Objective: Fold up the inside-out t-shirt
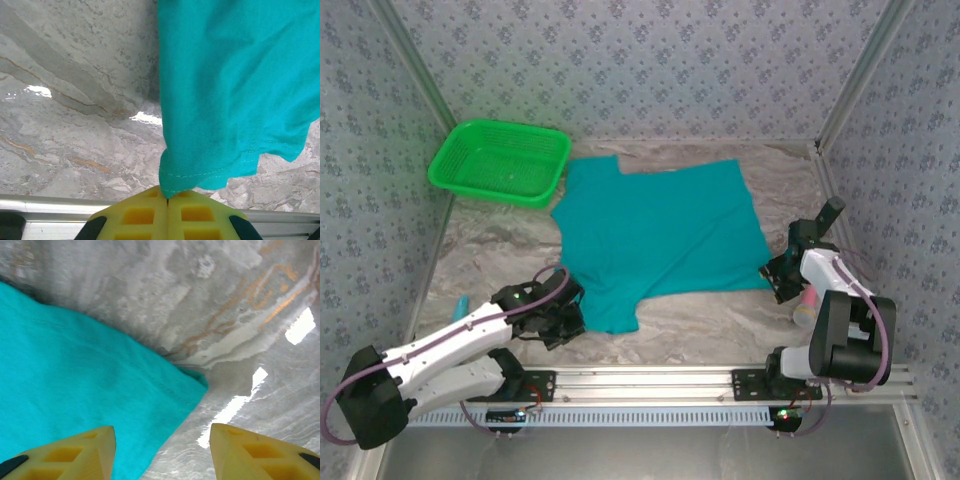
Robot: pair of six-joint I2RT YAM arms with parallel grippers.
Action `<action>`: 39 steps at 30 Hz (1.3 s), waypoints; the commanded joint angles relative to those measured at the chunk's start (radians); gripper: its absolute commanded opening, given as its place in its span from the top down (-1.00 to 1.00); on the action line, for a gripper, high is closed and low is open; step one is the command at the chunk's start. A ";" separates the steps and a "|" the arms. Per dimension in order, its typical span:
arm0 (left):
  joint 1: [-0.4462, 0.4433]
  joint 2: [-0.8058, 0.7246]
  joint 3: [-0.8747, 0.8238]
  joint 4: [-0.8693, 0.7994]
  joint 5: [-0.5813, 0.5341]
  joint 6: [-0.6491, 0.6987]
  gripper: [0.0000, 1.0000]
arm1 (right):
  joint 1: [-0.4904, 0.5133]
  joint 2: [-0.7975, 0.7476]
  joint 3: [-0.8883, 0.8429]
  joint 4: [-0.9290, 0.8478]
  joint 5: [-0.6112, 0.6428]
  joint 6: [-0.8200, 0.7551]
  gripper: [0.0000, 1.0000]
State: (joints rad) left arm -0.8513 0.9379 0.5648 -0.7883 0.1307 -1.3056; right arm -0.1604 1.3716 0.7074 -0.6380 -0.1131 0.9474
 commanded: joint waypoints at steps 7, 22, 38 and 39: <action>0.012 -0.034 0.048 -0.112 0.037 -0.026 1.00 | 0.042 0.129 -0.027 0.100 0.054 0.047 0.77; 0.032 -0.233 0.252 -0.445 0.004 -0.094 1.00 | 0.176 -0.232 0.118 -0.383 0.421 0.186 1.00; 0.329 0.378 0.700 -0.427 -0.035 0.388 1.00 | 0.171 0.117 0.354 -0.224 0.350 0.190 1.00; 0.344 0.420 0.730 -0.424 -0.028 0.406 1.00 | 0.168 0.141 0.374 -0.221 0.342 0.189 1.00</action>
State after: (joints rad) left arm -0.5404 1.2812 1.2247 -1.1927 0.1040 -1.0115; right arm 0.0200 1.4635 1.0214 -0.8803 0.2348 1.1187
